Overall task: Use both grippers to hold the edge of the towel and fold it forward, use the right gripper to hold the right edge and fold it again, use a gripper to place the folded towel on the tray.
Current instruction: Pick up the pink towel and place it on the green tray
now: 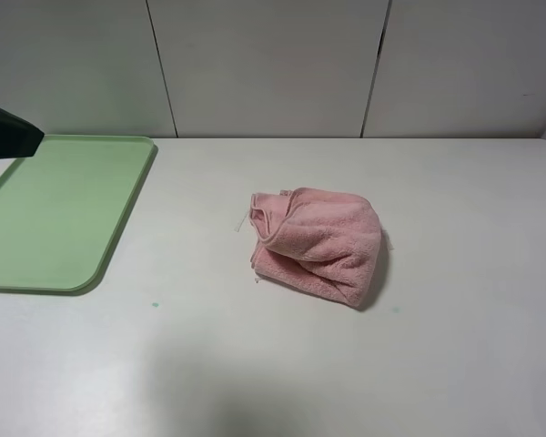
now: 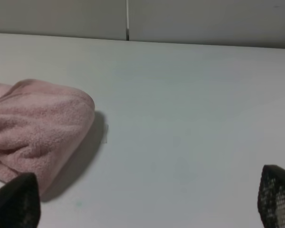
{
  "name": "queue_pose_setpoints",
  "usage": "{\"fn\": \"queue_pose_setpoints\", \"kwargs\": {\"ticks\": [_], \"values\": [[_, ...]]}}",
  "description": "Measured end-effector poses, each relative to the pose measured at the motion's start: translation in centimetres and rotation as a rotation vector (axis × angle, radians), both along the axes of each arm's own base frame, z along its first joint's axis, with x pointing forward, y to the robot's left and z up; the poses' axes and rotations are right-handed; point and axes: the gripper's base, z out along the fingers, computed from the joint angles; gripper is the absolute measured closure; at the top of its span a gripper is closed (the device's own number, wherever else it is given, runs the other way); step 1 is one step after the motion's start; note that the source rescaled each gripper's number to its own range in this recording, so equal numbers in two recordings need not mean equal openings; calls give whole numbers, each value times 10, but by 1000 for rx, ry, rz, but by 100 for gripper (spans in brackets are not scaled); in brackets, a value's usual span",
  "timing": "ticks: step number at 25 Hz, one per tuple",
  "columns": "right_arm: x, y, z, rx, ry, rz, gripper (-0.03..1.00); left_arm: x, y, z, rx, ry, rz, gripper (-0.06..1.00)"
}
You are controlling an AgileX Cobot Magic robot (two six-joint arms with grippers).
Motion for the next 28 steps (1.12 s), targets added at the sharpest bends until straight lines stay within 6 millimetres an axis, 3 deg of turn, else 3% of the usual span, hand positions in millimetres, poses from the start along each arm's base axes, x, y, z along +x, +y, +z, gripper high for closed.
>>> {"fn": "queue_pose_setpoints", "kwargs": {"ticks": [28], "values": [[0,2,0,14,-3,18,-3,0,0,0,-1,0,1,-5]]}}
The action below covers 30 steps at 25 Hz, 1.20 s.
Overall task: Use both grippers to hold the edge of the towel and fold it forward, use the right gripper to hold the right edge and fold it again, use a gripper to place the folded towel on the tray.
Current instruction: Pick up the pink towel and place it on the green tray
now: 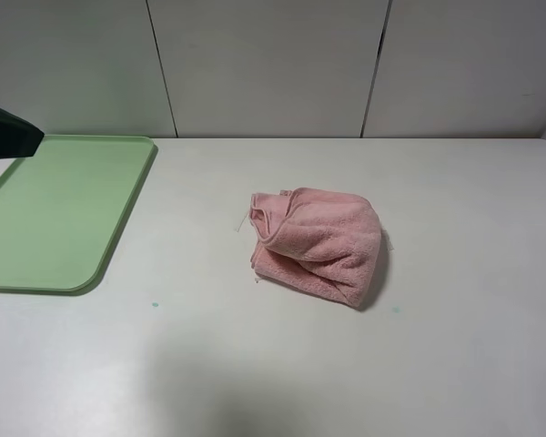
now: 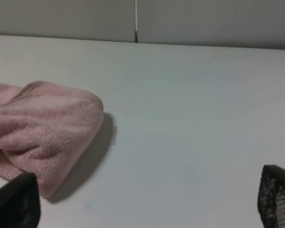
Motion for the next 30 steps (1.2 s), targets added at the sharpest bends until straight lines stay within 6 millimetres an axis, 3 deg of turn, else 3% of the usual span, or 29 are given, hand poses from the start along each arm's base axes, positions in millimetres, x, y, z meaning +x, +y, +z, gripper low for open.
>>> {"fn": "queue_pose_setpoints", "kwargs": {"ticks": [17,24,30], "values": [[0,0,0,1,0,1,-3,11,-15,-9,-114,81,26,-5],[0,0,0,3,0,2,-3,37,-40,-25,-229,230,93,-5],[0,0,0,4,0,2,-3,66,-66,-51,-286,346,122,-5]]}}
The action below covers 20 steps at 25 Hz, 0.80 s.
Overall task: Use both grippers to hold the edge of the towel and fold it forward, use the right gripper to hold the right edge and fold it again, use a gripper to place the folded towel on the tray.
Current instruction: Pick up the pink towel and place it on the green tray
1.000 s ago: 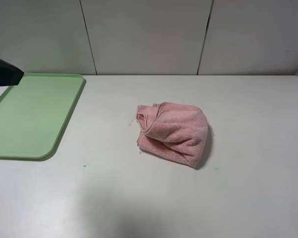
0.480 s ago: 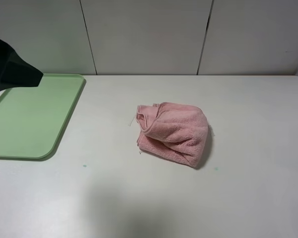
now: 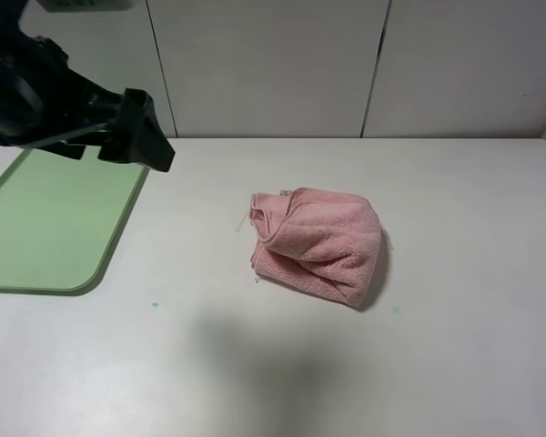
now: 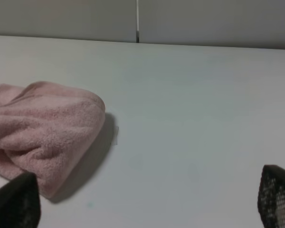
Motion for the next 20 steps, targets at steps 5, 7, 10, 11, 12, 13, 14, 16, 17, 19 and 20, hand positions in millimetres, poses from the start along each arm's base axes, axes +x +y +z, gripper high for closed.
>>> {"fn": "queue_pose_setpoints", "kwargs": {"ticks": [5,7,10,11,12,13,14,16,17,19,20], "values": [[0,0,0,0,0,0,-3,19,-19,-28,-59,89,28,-5],[0,0,0,0,0,0,-3,27,-27,-42,-77,130,45,-5],[0,0,0,1,0,0,-3,38,-36,-63,-90,176,69,-5],[0,0,0,1,0,0,-3,42,-38,-70,-89,188,75,-5],[0,0,0,1,0,0,-3,45,-40,-76,-88,192,79,-5],[0,0,0,1,0,0,-3,48,-42,-82,-83,202,83,-5],[0,0,0,1,0,0,-3,51,-44,-88,-78,212,86,-5],[0,0,0,2,0,1,-3,58,-49,-96,-77,230,93,-5],[0,0,0,2,0,1,-3,61,-52,-99,-79,239,98,-5],[0,0,0,2,0,1,-3,68,-59,-104,-85,255,101,-5],[0,0,0,2,0,1,-3,71,-62,-106,-89,261,104,-5]]}}
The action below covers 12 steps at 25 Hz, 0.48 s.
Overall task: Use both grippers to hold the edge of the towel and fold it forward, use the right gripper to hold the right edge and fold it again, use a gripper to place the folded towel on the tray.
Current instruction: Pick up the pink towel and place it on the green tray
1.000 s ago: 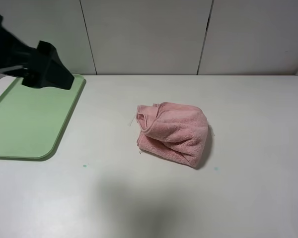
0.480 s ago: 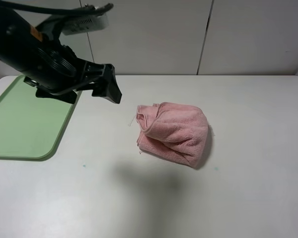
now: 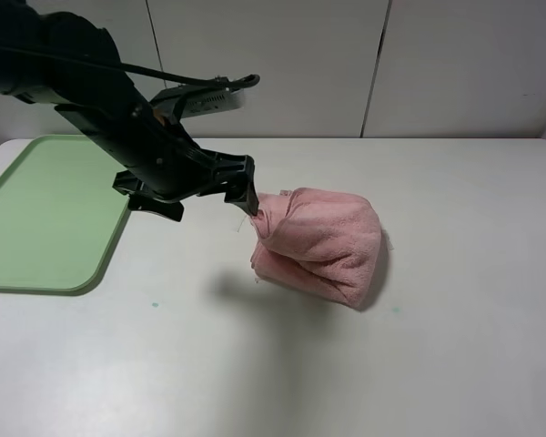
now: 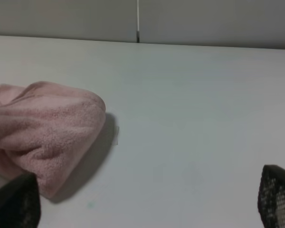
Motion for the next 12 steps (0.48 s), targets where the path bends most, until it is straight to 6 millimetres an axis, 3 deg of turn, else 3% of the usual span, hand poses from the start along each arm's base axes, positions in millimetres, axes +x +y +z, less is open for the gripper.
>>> {"fn": "queue_pose_setpoints", "kwargs": {"ticks": [12], "values": [[0,0,0,1,0,0,-3,31,-33,-24,-10,37,-7,-5]]}}
